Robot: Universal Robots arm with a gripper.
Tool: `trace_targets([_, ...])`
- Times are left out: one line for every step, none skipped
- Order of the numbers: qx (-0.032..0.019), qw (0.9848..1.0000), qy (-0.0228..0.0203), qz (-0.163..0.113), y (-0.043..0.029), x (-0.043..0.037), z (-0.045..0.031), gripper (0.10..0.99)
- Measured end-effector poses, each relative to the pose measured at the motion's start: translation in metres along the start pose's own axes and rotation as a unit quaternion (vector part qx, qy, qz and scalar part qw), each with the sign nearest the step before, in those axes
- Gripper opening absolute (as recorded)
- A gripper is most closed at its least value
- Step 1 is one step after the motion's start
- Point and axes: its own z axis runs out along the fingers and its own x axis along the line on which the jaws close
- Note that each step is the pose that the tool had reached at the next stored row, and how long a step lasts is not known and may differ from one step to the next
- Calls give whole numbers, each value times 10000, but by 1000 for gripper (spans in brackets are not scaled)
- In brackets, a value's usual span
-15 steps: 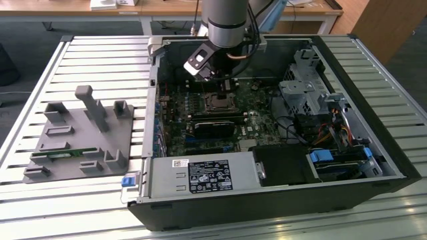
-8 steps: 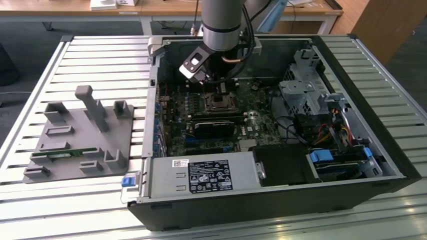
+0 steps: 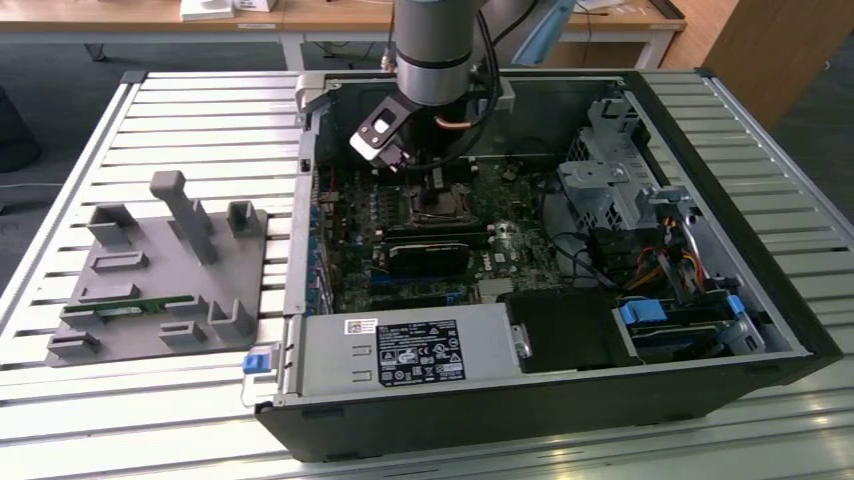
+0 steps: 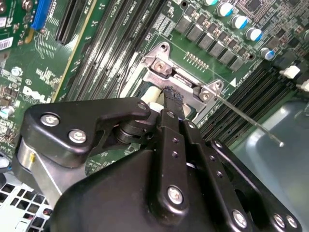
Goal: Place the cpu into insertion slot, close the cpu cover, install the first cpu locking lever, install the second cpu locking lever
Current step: 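Close the cpu cover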
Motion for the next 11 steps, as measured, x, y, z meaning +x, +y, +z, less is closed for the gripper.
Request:
trace_targets([0,10000,0,0,-6,0,6,106])
trace_targets([0,10000,0,0,-11,1,12,106])
trace_targets([0,10000,0,0,-13,1,18,106])
trace_targets([0,10000,0,-1,-14,1,26,106])
trace_targets([0,10000,0,-1,-14,1,37,106])
trace_targets([0,10000,0,0,-15,1,47,106])
trace_targets([0,10000,0,0,-15,1,53,106])
trace_targets([1,10000,-1,0,-16,1,54,106])
trace_targets([1,10000,-1,0,-16,1,54,106])
trace_targets([1,10000,-1,0,-16,1,54,106])
trace_targets([1,10000,-1,0,-16,1,54,106])
